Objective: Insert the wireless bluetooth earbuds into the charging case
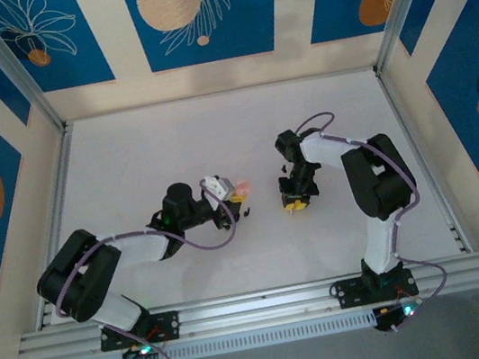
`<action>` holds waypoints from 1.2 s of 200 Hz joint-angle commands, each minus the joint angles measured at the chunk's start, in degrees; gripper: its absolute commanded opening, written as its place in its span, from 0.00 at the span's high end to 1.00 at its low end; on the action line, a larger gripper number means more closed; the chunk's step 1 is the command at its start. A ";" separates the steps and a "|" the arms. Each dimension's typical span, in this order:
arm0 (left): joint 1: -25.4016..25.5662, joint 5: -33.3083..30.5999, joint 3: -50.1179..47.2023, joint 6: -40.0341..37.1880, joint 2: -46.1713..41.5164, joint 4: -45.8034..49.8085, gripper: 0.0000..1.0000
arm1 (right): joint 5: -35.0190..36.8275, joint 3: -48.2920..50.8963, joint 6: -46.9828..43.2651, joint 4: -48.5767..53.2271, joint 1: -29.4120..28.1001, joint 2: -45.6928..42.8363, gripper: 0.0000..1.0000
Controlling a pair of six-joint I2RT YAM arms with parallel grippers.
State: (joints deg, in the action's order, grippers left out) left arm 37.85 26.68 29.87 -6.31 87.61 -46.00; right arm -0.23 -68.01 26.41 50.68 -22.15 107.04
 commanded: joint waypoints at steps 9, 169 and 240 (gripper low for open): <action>0.82 0.48 -0.01 1.34 3.06 -4.56 0.89 | -1.01 4.25 3.57 -8.79 0.36 -7.43 0.79; 5.28 -3.74 1.77 5.87 19.99 -32.71 0.90 | 0.23 22.11 18.80 -33.95 -1.99 -39.52 0.79; 6.36 -4.16 2.21 2.54 20.58 -34.59 0.90 | 0.90 22.28 20.05 -38.69 -6.08 -39.37 0.79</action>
State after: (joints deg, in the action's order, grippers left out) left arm 43.44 23.27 30.72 -2.09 107.48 -77.21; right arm -0.16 -46.70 45.32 14.68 -26.85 68.40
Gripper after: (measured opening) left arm 0.176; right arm 0.214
